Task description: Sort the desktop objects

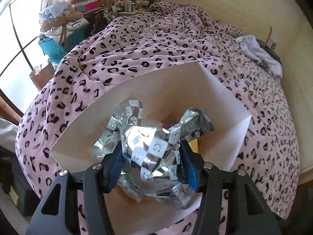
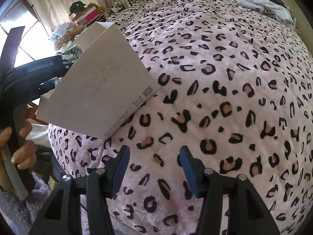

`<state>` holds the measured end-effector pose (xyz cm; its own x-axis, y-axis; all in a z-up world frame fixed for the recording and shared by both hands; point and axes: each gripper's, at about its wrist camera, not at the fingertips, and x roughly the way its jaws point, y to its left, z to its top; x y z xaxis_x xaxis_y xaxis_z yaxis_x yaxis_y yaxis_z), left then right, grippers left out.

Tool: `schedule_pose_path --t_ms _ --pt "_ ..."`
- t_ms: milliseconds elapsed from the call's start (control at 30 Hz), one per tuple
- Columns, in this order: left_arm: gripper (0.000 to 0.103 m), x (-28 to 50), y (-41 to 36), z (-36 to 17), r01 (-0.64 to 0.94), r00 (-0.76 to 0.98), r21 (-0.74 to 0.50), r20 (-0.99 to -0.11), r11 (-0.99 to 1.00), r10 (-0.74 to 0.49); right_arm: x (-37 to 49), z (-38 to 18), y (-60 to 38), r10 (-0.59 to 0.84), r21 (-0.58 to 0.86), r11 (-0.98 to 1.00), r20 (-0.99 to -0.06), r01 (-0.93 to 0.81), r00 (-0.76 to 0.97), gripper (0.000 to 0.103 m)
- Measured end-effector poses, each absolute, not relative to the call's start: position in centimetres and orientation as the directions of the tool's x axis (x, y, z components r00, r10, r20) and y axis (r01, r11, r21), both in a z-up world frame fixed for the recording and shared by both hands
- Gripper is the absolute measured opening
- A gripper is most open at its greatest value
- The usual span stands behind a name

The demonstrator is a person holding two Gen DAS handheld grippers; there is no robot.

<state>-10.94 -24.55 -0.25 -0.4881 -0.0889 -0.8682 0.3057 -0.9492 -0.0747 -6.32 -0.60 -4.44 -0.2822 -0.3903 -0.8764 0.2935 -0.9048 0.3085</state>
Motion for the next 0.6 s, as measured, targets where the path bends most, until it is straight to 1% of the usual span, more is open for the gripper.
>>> schedule_pose_path --t_ms 67,133,200,233,267,433,600 --pt "0.061 -10.9 -24.6 0.1 0.307 -0.491 -0.082 -0.867 -0.948 -0.085 -6.3 -4.3 -0.5 -0.389 0.306 -0.906 -0.877 0.293 -0.284 0.054" --pt "0.066 -10.6 -24.6 0.7 0.308 -0.499 -0.091 -0.863 -0.947 -0.079 -6.2 -4.1 -0.5 -0.387 0.304 -0.906 -0.876 0.293 -0.287 0.054" --pt "0.076 -9.8 -24.1 2.1 0.305 -0.527 -0.077 -0.844 -0.949 -0.101 -6.2 -3.8 -0.3 -0.384 0.301 -0.908 -0.876 0.293 -0.292 0.054" --pt "0.078 -9.5 -23.9 2.9 0.302 -0.539 -0.068 -0.835 -0.951 -0.112 -6.2 -3.6 -0.3 -0.382 0.298 -0.909 -0.875 0.293 -0.295 0.054" --pt "0.080 -9.1 -23.6 3.7 0.299 -0.551 -0.058 -0.826 -0.953 -0.122 -6.1 -3.3 -0.2 -0.382 0.296 -0.909 -0.874 0.293 -0.301 0.054" --pt "0.080 -7.1 -21.9 8.0 0.261 -0.608 -0.061 -0.786 -0.963 -0.115 -5.9 -0.9 0.5 -0.378 0.281 -0.912 -0.859 0.299 -0.346 0.054" --pt "0.088 -4.1 -19.1 12.2 0.211 -0.672 -0.059 -0.734 -0.976 -0.101 -5.0 3.3 1.9 -0.369 0.252 -0.919 -0.820 0.303 -0.438 0.054"
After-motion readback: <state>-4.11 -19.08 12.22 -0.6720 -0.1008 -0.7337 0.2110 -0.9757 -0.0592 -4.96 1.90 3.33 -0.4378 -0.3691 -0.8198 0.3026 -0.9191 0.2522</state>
